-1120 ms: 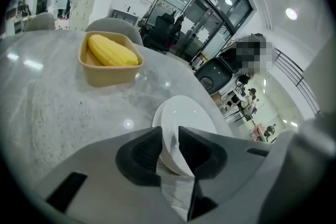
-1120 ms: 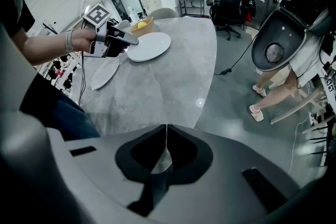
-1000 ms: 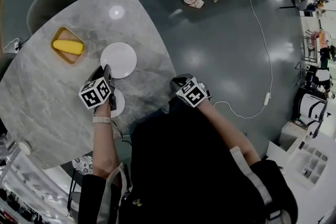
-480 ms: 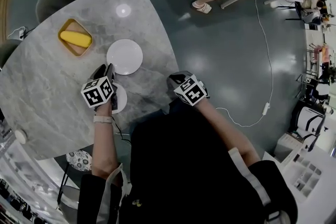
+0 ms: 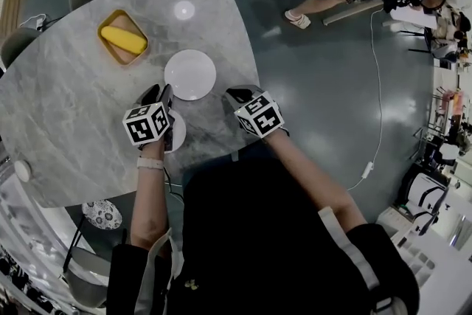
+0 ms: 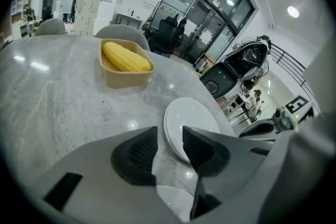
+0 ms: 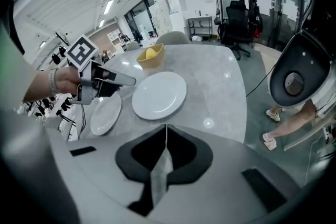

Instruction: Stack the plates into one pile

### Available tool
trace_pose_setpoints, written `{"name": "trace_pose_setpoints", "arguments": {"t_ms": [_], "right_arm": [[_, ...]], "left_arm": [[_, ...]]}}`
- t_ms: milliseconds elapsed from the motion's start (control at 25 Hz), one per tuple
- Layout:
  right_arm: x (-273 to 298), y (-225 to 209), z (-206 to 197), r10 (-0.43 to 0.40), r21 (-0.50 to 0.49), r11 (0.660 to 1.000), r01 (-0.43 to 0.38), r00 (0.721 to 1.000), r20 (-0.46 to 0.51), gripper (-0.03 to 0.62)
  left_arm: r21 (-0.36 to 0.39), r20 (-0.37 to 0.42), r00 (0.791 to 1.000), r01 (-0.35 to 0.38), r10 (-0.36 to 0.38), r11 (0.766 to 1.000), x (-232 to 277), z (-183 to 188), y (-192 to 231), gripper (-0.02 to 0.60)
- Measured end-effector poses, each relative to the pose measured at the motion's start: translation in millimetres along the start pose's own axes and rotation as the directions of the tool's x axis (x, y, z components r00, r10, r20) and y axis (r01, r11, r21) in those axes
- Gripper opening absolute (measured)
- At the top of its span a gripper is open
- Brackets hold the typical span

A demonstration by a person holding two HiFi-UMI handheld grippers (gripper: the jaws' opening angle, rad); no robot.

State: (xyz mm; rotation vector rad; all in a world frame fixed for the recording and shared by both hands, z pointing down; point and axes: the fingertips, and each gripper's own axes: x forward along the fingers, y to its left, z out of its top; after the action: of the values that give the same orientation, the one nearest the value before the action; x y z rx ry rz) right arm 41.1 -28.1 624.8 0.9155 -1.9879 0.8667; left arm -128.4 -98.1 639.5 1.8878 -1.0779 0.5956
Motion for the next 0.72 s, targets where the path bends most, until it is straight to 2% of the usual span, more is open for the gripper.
{"name": "trace_pose_setpoints", "arguments": {"t_ms": [320, 720], "right_arm": [[33.2, -0.9, 42.8, 0.010, -0.028, 1.000, -0.010, 1.000, 0.016, 0.018], [60.5, -8.8, 47.0, -0.002, -0.025, 1.000, 0.002, 1.000, -0.015, 0.018]], "left_arm": [[-0.032, 0.011, 1.000, 0.006, -0.006, 0.999, 1.9, 1.6, 0.5, 0.141], [-0.042, -0.016, 1.000, 0.015, -0.016, 0.999, 11.9, -5.8, -0.3, 0.141]]}}
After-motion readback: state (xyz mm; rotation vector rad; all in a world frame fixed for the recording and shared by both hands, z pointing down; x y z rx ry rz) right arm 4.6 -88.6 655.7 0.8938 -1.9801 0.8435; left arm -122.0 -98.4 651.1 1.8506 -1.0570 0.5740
